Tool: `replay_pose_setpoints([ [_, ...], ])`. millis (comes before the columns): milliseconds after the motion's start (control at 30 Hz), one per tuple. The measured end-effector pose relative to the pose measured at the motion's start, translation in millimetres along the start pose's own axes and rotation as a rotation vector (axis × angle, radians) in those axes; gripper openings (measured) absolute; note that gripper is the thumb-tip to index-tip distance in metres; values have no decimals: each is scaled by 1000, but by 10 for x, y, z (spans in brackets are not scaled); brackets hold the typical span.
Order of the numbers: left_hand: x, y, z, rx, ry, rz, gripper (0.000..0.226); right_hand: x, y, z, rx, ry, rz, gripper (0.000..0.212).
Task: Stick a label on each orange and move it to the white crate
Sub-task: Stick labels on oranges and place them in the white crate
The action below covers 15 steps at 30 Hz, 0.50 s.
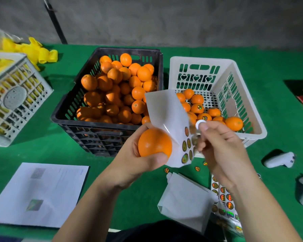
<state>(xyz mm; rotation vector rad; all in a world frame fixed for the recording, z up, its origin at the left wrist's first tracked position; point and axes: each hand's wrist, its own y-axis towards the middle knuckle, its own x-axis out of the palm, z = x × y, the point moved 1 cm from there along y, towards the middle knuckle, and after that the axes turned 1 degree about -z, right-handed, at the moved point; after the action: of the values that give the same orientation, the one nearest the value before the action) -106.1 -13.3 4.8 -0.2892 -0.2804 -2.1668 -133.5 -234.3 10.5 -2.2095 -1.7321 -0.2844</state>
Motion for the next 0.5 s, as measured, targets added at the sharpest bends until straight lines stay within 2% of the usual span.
replay_pose_setpoints([
  [67, 11, 22, -24, -10, 115, 106, 51, -6, -35, -122, -296, -260, 133, 14],
  [100, 27, 34, -38, -25, 178, 149, 49, 30, -75, -191, -426, -368, 136, 11],
  [200, 92, 66, -89, -57, 307, 205, 57, 216, -220, -238, -669, -574, -41, 7],
  [333, 166, 104, -151, -32, 458, 164, 59, 406, -264, -88, -799, -904, -204, 12],
  [433, 217, 151, -99, -33, 569, 150, 30, 361, -244, -2, -771, -1057, -325, 19],
  [500, 229, 163, -46, 14, 577, 117, 23, 299, -248, 27, -729, -1118, -375, 34],
])
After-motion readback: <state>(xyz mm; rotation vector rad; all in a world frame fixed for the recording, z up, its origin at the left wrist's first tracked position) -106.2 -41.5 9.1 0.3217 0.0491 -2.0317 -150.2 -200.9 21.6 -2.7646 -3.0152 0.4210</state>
